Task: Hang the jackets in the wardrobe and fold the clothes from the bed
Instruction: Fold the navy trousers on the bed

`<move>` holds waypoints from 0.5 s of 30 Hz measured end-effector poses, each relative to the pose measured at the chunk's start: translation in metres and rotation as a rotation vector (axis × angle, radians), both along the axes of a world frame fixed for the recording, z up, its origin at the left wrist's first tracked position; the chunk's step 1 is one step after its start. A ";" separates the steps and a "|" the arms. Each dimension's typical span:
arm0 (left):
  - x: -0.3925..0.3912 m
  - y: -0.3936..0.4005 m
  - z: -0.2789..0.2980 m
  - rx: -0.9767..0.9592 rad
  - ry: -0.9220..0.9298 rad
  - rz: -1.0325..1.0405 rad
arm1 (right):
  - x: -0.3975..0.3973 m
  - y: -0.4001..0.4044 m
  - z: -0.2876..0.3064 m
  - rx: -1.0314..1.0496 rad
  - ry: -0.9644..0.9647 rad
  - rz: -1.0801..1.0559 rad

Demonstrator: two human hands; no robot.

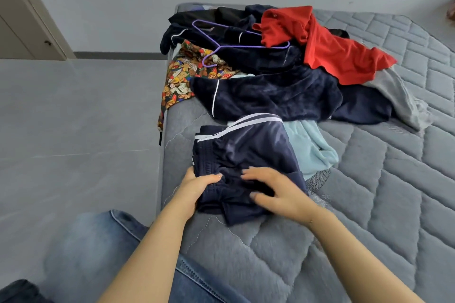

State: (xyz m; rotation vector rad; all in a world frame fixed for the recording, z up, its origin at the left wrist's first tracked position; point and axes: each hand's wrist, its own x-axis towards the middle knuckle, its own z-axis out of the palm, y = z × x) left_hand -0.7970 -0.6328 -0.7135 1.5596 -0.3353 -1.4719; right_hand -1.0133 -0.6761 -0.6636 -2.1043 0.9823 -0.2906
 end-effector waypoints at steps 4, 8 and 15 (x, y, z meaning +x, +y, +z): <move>0.013 0.001 0.020 -0.154 -0.093 -0.029 | -0.014 -0.019 0.017 -0.147 -0.074 -0.210; 0.043 0.004 0.071 -0.386 -0.276 -0.238 | 0.007 -0.051 0.044 -0.164 -0.140 -0.107; 0.118 0.019 0.156 -0.449 -0.462 -0.615 | 0.111 -0.100 0.101 0.105 -0.044 0.293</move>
